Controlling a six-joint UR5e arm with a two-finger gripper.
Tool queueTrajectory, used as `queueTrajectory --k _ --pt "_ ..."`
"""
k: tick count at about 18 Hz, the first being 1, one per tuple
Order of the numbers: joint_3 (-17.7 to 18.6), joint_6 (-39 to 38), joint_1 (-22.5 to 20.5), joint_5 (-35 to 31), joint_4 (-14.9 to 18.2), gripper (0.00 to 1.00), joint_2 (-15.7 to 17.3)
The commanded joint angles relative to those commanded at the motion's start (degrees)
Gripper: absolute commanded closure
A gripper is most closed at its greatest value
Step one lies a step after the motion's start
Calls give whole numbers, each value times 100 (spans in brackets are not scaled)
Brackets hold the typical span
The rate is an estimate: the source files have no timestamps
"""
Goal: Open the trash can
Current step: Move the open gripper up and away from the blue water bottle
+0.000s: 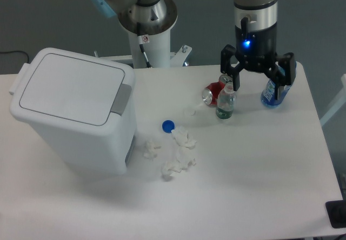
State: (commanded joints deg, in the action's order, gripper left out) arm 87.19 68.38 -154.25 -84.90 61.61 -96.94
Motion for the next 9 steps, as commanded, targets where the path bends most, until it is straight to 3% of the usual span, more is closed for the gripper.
queueTrajectory --k 3,9 --pt "44 0 0 -9 -211 0 -9" --pt "211 -26 9 9 -237 0 -35"
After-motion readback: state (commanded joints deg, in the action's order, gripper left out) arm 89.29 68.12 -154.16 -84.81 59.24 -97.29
